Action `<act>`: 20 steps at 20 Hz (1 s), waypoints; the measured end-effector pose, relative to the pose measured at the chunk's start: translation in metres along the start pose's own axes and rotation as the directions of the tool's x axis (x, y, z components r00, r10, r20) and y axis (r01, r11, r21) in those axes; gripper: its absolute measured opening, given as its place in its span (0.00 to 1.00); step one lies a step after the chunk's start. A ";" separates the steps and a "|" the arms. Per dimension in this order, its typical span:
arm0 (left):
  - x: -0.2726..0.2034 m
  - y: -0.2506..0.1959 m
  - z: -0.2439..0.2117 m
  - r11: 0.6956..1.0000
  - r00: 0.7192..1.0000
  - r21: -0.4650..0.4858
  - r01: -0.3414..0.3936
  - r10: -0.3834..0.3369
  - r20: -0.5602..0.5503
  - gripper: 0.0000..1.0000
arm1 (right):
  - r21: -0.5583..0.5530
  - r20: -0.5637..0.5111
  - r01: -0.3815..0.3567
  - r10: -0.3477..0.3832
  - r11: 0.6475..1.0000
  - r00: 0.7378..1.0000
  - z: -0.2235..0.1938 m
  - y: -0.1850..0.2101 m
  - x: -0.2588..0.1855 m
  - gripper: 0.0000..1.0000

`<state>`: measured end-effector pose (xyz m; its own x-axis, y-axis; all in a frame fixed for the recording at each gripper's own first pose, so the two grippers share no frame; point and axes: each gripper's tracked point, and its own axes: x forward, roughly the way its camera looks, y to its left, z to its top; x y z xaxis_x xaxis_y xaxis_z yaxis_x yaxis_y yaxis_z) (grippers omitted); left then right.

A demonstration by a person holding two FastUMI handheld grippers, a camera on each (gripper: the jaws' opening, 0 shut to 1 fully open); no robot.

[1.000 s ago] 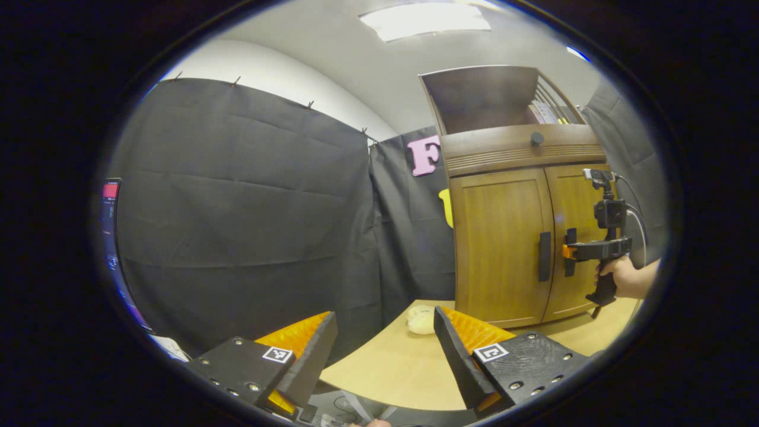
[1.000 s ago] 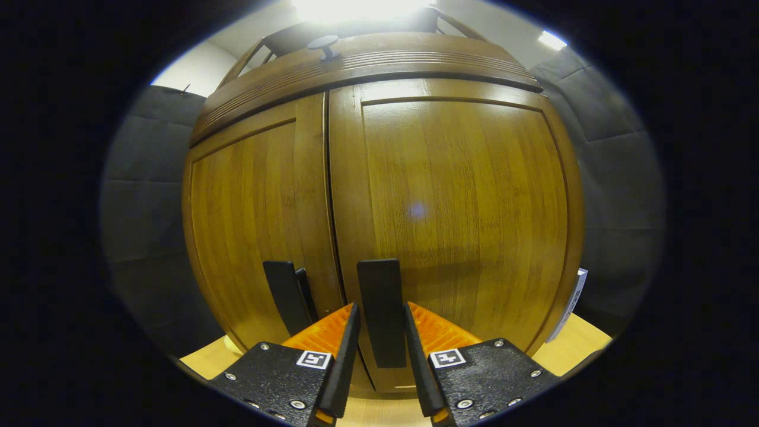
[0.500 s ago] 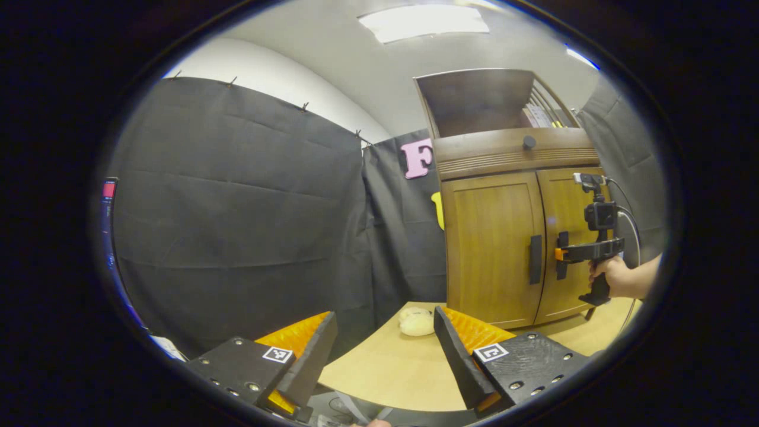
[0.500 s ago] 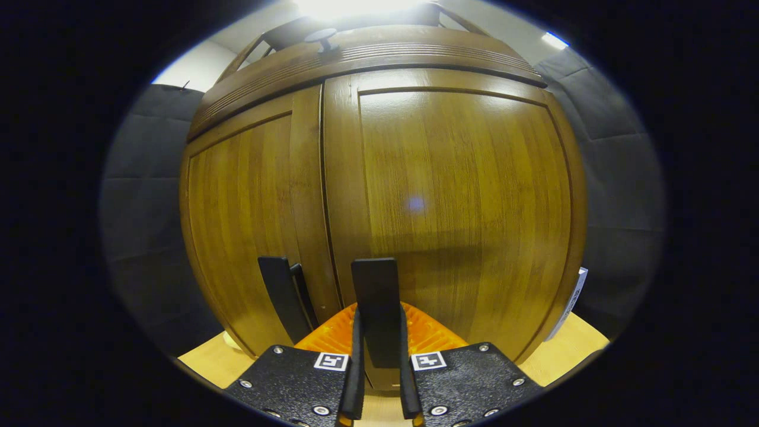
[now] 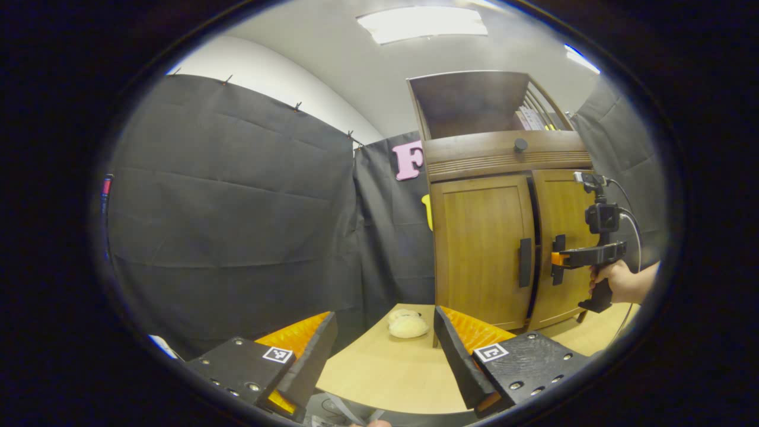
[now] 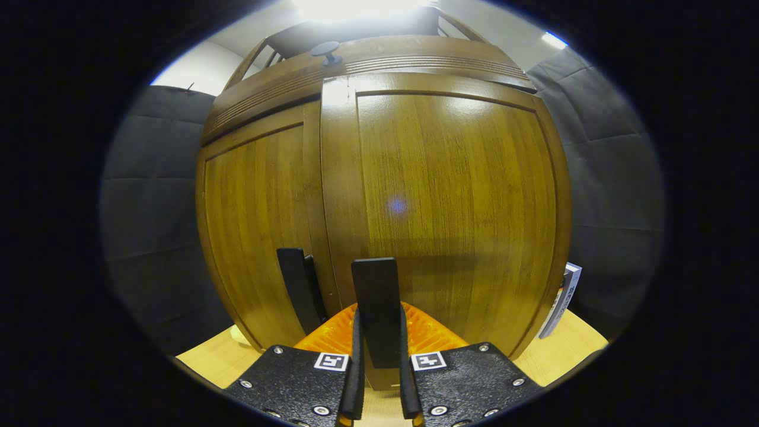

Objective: Open the right door of the double-door shoe cabinet with the right hand, and open the left door with the left hand.

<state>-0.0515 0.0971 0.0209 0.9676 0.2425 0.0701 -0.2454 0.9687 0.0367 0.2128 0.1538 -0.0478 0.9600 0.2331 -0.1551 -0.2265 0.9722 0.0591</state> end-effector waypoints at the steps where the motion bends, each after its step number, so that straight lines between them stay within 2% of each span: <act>1: 0.000 -0.001 -0.001 1.000 1.000 -0.001 0.008 -0.008 0.001 0.99 | -0.002 0.002 -0.001 0.001 1.000 1.000 0.000 -0.001 -0.005 0.24; 4: 0.003 -0.009 0.002 0.999 0.999 0.002 0.040 -0.040 0.010 0.99 | -0.006 0.004 -0.008 0.008 1.000 1.000 -0.001 -0.004 -0.019 0.24; 5: 0.003 -0.012 0.001 0.999 0.999 0.004 0.052 -0.052 0.013 0.94 | -0.004 0.002 -0.011 0.011 1.000 1.000 -0.001 -0.005 -0.024 0.24; 7: 0.005 -0.019 0.000 0.997 0.997 0.006 0.076 -0.077 0.020 0.94 | -0.005 0.001 -0.011 0.011 1.000 1.000 -0.002 -0.008 -0.032 0.24; 8: 0.005 -0.020 0.001 0.996 0.996 0.006 0.088 -0.089 0.022 0.99 | -0.006 0.001 -0.012 0.012 1.000 1.000 -0.003 -0.009 -0.035 0.24; 20: 0.007 -0.040 0.005 0.979 0.978 -0.006 0.206 -0.205 0.038 0.99 | 0.001 -0.006 -0.012 0.012 1.000 1.000 -0.005 -0.024 -0.083 0.24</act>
<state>-0.0354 0.0601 0.0248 0.9944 0.0361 0.0990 -0.0407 0.9982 0.0446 0.1382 0.1109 -0.0414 0.9561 0.2451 -0.1606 -0.2380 0.9693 0.0623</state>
